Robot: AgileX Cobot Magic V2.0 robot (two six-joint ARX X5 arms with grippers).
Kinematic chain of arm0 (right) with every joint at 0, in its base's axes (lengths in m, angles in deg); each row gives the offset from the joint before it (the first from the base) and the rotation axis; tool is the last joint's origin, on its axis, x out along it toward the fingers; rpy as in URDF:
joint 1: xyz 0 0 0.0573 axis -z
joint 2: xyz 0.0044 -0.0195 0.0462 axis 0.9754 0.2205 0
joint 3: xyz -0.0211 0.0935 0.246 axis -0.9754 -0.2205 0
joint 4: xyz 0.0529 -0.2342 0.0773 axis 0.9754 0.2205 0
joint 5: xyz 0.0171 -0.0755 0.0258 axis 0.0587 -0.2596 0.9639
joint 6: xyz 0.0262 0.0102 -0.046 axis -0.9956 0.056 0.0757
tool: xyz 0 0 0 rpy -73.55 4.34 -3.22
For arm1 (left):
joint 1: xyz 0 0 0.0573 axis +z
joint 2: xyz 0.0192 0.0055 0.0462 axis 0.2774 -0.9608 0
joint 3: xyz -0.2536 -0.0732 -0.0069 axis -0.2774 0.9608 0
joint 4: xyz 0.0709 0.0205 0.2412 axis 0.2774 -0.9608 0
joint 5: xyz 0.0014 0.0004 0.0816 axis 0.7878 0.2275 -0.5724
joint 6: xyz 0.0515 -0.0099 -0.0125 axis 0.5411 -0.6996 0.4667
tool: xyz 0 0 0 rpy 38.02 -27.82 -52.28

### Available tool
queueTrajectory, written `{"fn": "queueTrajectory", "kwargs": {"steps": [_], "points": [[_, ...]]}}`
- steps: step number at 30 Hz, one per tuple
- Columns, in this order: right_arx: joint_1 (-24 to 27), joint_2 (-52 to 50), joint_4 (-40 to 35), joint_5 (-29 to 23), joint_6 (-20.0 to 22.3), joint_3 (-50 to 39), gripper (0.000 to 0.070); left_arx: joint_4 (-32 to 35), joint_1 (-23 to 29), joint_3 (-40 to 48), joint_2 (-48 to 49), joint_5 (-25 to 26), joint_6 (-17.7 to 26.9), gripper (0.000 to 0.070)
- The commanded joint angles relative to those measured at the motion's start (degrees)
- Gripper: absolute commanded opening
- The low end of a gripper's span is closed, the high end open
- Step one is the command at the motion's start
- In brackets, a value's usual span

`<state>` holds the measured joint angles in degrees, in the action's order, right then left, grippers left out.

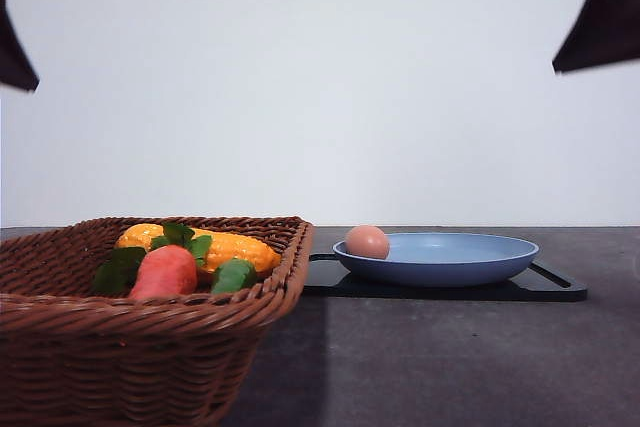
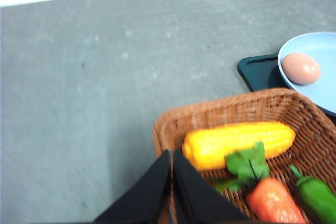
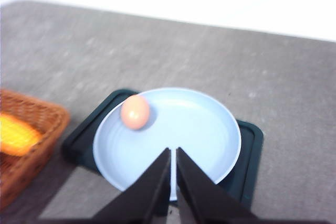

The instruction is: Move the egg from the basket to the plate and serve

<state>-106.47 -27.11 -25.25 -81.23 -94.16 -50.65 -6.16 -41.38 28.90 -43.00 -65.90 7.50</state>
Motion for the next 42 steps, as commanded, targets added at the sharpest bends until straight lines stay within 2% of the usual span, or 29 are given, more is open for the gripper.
{"fn": "queueTrajectory", "kwargs": {"steps": [1, 4, 19, 22, 25, 28, 32, 38, 42], "points": [[-0.3, 0.3, -4.2, -0.3, 0.4, -1.8, 0.0, 1.9, -0.3, 1.0, 0.4, 0.1, -3.5, 0.0], [-0.2, 0.2, -3.9, -0.3, 0.5, -2.7, 0.0, 1.1, -0.3, 1.1, 0.4, 0.1, -5.0, 0.0], [-0.2, 0.2, -5.3, -0.3, 0.5, -2.7, 0.0, 1.3, -0.3, 1.1, 0.3, 0.1, -4.8, 0.0], [-0.2, 0.2, -5.3, -0.3, 0.5, -2.7, 0.0, -2.3, -0.7, 1.1, 4.4, -0.1, -4.4, 0.0], [-0.2, 0.2, -5.3, -0.3, 0.5, -2.7, 0.0, -5.6, 0.0, 1.1, 12.0, -2.1, -0.3, 0.0], [-0.2, 0.2, -5.3, -0.3, 0.5, -2.7, 0.0, -6.1, 2.6, 1.2, 20.0, -2.1, -0.3, 0.0], [-0.2, 0.2, -5.3, -0.3, 0.5, -2.7, 0.0, -6.0, 9.0, 2.4, 27.9, -1.9, 0.5, 0.0], [-0.2, 0.2, -5.3, -0.3, 0.5, -2.7, 0.0, -3.6, 19.7, 9.4, 34.1, -0.4, 0.4, 0.0], [-0.2, 0.2, -5.3, -0.3, 0.5, -2.7, 0.0, -0.8, 23.7, 15.5, 35.9, 0.5, 0.3, 0.0]]}}
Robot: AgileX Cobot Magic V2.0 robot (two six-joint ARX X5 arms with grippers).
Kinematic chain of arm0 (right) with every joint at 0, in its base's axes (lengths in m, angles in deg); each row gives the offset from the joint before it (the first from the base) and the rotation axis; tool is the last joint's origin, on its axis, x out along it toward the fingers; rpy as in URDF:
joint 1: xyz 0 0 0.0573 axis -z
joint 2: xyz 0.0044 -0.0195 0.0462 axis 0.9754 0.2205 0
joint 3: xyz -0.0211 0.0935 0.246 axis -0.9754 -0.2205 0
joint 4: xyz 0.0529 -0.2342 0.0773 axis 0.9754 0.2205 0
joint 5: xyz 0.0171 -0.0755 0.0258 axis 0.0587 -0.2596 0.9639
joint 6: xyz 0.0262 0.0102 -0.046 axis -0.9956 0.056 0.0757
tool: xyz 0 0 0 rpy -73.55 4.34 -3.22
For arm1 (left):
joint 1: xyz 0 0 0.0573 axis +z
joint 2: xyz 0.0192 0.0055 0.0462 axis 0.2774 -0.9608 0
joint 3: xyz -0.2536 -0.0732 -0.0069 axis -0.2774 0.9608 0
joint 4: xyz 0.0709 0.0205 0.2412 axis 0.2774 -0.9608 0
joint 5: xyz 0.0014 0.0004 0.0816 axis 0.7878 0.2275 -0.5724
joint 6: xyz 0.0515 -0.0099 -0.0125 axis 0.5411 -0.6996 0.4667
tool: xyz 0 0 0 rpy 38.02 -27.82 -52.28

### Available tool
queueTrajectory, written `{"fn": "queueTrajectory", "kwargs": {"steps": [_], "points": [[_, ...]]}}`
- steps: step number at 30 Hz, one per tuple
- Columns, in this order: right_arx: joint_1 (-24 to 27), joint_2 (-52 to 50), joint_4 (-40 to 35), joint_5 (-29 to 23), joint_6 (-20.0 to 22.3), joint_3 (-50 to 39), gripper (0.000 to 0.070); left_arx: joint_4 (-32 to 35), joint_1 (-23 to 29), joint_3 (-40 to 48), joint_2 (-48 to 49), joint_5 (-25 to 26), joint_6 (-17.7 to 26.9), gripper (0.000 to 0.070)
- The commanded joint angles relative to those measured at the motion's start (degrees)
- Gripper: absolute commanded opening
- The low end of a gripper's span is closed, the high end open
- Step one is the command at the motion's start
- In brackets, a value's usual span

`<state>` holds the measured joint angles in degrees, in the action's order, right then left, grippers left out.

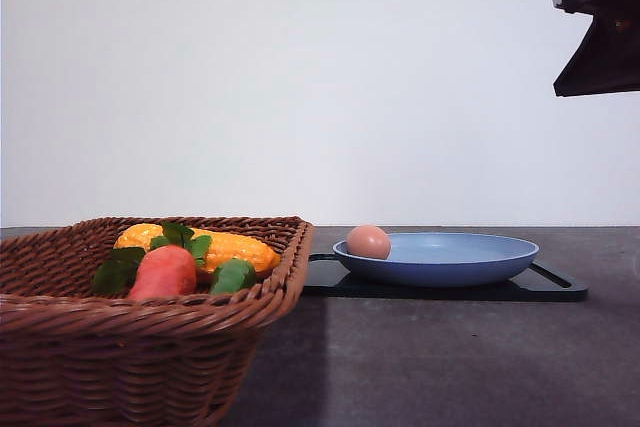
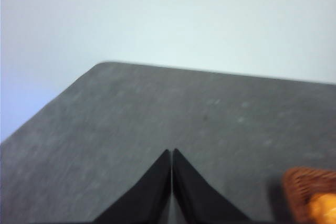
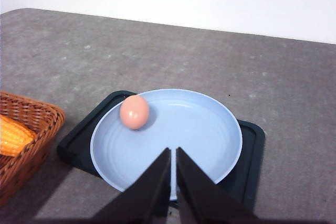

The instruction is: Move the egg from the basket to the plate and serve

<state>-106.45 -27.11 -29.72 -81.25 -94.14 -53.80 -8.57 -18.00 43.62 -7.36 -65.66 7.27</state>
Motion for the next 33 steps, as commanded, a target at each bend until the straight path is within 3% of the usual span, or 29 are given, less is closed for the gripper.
{"fn": "queueTrajectory", "kwargs": {"steps": [1, 13, 33], "points": [[-0.3, 0.2, -0.8, -0.2, 0.5, 0.5, 0.0, 2.9, 0.9, 2.5, 0.7, 0.3, 0.5, 0.0], [-0.3, 0.2, -0.8, -0.2, 0.5, 0.5, 0.0, 4.7, 2.3, 13.8, 5.7, 0.4, -1.3, 0.0], [-0.3, 0.2, -0.8, -0.2, 0.5, 0.5, 0.0, 2.6, 2.3, 13.9, 5.7, 0.7, -1.2, 0.0]]}}
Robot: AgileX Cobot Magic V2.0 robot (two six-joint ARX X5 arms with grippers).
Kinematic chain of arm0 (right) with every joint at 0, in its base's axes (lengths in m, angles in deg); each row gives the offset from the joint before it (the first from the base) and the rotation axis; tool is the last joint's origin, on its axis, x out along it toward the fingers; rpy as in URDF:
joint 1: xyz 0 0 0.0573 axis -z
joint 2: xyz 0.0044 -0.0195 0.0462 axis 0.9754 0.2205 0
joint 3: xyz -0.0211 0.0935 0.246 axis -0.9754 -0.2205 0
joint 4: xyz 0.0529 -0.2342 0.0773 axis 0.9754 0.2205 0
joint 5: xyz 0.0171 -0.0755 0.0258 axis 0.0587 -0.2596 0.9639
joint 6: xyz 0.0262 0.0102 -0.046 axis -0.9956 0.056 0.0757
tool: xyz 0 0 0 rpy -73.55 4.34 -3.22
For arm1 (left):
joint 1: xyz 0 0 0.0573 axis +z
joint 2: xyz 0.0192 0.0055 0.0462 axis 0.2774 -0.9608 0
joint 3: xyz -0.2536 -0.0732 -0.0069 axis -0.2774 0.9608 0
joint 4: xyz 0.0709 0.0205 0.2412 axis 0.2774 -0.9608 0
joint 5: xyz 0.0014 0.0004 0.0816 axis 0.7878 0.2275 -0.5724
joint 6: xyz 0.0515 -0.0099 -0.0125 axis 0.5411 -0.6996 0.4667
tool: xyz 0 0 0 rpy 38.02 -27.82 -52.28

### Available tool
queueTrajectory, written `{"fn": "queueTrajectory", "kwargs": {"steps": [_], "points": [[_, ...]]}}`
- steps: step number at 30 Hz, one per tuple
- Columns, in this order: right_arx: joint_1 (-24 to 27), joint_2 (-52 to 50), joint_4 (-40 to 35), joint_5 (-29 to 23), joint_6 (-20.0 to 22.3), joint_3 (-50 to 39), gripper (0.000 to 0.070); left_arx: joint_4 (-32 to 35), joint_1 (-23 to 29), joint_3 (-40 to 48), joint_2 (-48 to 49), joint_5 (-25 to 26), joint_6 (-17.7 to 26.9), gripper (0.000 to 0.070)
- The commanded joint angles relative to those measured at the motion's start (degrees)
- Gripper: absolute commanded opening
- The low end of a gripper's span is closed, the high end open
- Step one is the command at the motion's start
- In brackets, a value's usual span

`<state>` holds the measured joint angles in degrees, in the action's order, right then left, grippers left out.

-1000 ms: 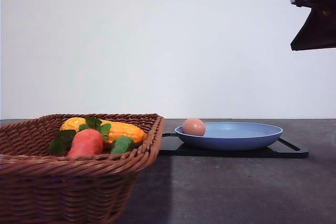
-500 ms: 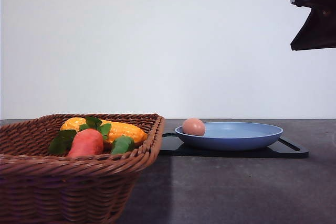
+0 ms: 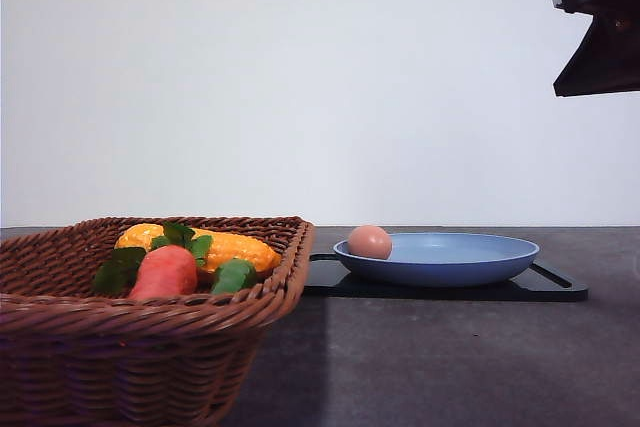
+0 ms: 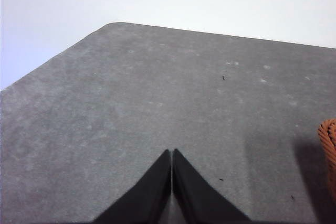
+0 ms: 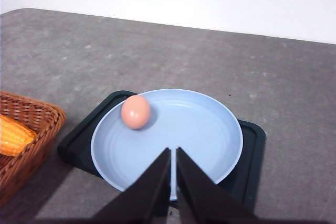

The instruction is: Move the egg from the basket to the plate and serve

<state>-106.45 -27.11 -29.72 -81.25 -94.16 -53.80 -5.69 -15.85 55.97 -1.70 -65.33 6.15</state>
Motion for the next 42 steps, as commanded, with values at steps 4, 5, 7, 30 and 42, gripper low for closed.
{"fn": "queueTrajectory", "kwargs": {"steps": [4, 5, 7, 30, 42], "points": [[-0.3, 0.2, -0.8, -0.2, 0.5, 0.5, 0.0, -0.2, 0.1, 1.6, 0.0, 0.4, -0.1, 0.0], [-0.3, 0.2, -0.8, -0.2, 0.5, 0.5, 0.0, -0.2, 0.1, 1.6, 0.0, 0.4, -0.1, 0.0], [-0.3, 0.2, -0.8, -0.2, 0.5, 0.5, 0.0, -0.2, 0.1, 1.6, 0.0, 0.4, -0.1, 0.0], [19.1, -30.8, 2.6, 8.9, 11.2, -14.4, 0.0, -0.2, 0.1, 1.6, 0.0, 0.4, -0.1, 0.0], [21.7, -41.5, 17.4, 14.2, 7.2, -18.5, 0.0, -0.2, 0.1, 1.6, 0.0, 0.4, -0.1, 0.0]]}}
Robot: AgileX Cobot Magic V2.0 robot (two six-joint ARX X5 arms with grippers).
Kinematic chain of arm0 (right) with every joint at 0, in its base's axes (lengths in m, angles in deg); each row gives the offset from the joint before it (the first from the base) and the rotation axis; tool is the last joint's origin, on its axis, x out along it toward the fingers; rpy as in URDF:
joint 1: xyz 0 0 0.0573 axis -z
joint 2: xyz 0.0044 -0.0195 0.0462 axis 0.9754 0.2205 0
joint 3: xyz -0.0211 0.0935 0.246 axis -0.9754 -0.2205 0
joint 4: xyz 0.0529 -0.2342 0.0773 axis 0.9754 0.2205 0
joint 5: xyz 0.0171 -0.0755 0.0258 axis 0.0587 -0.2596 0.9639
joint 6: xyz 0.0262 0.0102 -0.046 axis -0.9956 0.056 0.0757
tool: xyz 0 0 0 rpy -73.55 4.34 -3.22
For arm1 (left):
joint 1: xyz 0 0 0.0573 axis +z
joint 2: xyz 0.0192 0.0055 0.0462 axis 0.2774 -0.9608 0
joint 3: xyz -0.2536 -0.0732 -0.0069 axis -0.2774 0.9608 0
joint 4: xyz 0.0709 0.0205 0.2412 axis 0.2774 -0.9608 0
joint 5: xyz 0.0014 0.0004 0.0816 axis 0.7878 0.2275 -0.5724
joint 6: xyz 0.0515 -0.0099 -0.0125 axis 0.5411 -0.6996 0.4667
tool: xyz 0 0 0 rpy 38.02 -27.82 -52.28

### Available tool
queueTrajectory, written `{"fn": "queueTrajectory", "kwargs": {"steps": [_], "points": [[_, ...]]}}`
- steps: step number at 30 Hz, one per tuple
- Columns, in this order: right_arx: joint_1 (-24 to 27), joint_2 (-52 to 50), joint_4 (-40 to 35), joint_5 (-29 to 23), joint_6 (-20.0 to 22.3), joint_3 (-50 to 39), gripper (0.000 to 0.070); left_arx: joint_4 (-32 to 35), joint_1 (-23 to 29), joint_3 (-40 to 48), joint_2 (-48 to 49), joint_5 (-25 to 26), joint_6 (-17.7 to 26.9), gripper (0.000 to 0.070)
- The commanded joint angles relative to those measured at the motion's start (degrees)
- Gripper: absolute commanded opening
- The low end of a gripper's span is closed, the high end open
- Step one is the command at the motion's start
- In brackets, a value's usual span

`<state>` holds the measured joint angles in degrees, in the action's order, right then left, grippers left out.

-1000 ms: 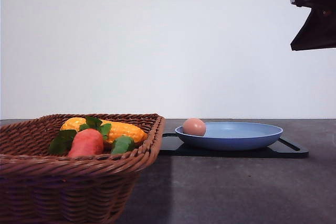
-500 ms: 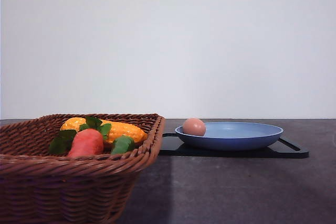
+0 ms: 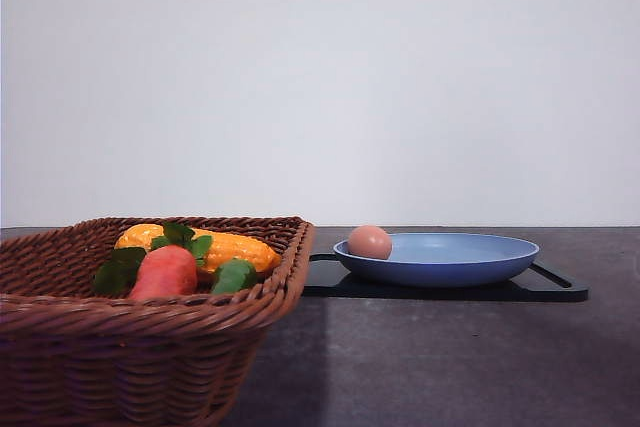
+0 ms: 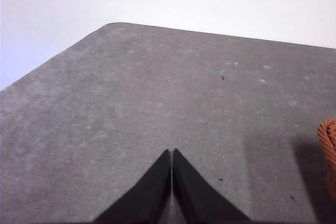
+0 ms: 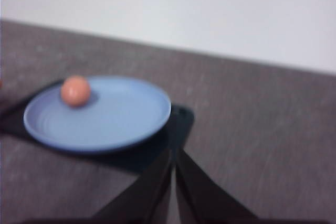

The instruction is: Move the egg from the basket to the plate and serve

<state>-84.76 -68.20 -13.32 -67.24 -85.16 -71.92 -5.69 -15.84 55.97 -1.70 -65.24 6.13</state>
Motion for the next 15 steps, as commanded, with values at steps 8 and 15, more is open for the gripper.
{"fn": "queueTrajectory", "kwargs": {"steps": [8, 15], "points": [[0.1, -0.3, 3.0, 1.2, -8.9, -0.3, 0.0, 0.0, 0.1, 1.6, 0.0, 0.3, -0.1, 0.0], [0.0, -0.3, 2.8, 1.2, -8.9, -0.3, 0.0, 0.0, 0.1, 1.6, 0.0, 0.3, -0.1, 0.0]]}}
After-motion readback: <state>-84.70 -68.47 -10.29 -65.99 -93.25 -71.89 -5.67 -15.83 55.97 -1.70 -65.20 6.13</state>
